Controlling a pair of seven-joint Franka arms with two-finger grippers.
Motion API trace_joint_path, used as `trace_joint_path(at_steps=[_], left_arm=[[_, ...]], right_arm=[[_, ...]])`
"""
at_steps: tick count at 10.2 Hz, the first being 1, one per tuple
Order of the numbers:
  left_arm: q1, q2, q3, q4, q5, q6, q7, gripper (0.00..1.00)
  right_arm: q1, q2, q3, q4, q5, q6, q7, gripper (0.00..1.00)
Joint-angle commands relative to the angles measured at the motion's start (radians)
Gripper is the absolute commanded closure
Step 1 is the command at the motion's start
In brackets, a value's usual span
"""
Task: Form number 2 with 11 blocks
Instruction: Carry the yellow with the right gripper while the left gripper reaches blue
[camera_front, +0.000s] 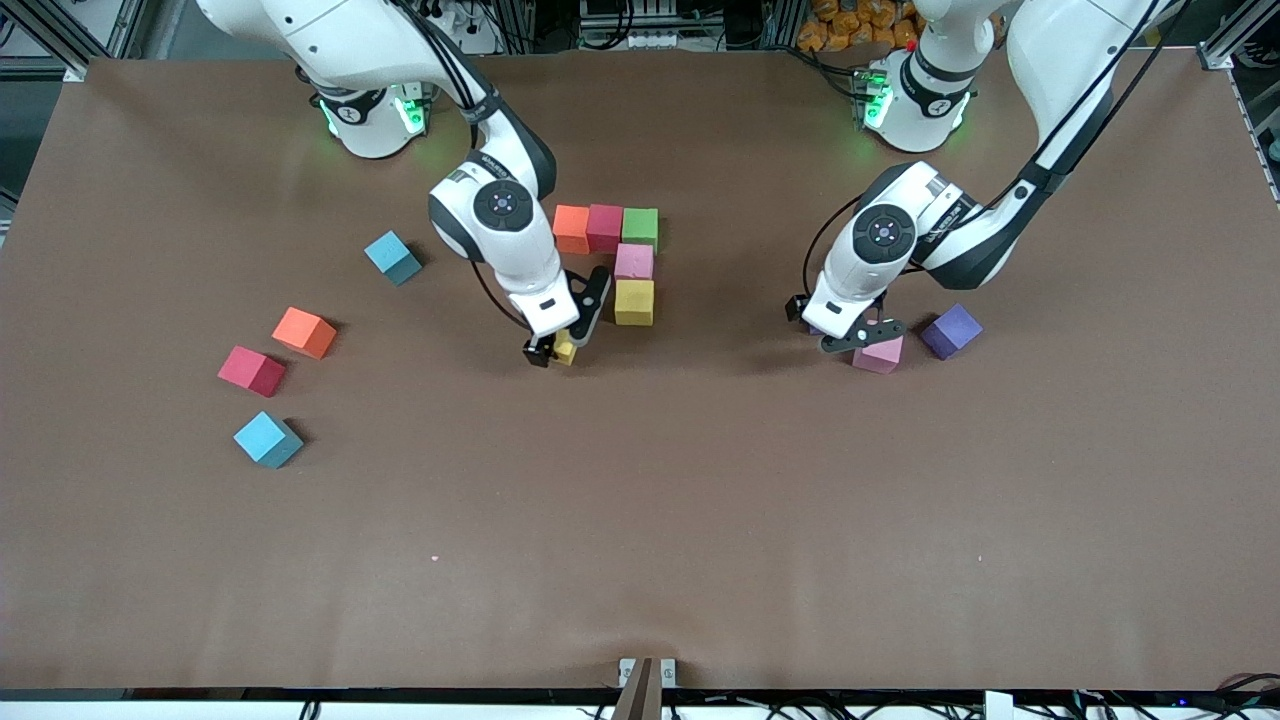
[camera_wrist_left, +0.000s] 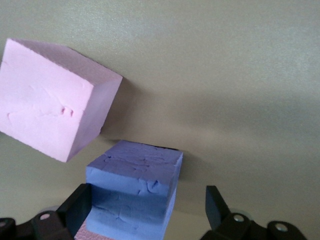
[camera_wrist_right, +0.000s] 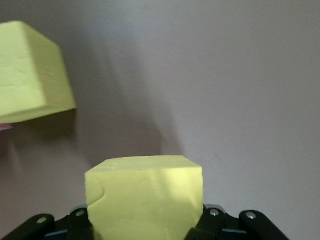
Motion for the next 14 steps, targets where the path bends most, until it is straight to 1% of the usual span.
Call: trace_joint_path(at_steps=[1, 3, 4, 5, 6, 8, 10, 11, 14], left_arm=[[0.021, -0.019, -0.017, -0.004, -0.01, -0.022, 0.04, 0.0], [0.021, -0.013, -0.017, -0.009, -0.01, -0.024, 0.053, 0.0], [0.021, -0.013, -0.017, -0.007, -0.01, -0.026, 0.064, 0.0], [0.023, -0.018, -0.017, -0.003, -0.01, -0.027, 0.065, 0.0], [0.024, -0.019, -0.017, 0.002, -0.01, -0.027, 0.065, 0.0], [0.032, -0.026, -0.019, 0.006, -0.01, -0.029, 0.064, 0.0], [0.03, -0.024, -0.019, 0.017, -0.01, -0.055, 0.073, 0.0], [0.029, -0.013, -0.019, 0.016, -0.01, -0.055, 0.077, 0.0], [0.023, 0.04, -0.02, 0.017, -0.006, -0.034, 0.108, 0.0]], right_arm=[[0.005, -0.02, 0.029, -0.027, -0.018, 0.01, 0.005, 0.62], [0.005, -0.02, 0.031, -0.027, -0.018, 0.016, -0.004, 0.62], [0.005, -0.02, 0.037, -0.047, -0.018, 0.042, -0.007, 0.62], [-0.005, -0.016, 0.04, -0.074, -0.018, 0.113, -0.009, 0.62], [-0.003, -0.01, 0.04, -0.083, -0.018, 0.138, -0.013, 0.62], [0.008, -0.008, 0.043, -0.091, -0.018, 0.14, -0.012, 0.62], [0.009, 0.004, 0.054, -0.103, -0.018, 0.17, -0.012, 0.62], [0.02, 0.018, 0.052, -0.107, -0.018, 0.2, -0.01, 0.62], [0.024, 0.023, 0.052, -0.114, -0.019, 0.206, -0.012, 0.62]])
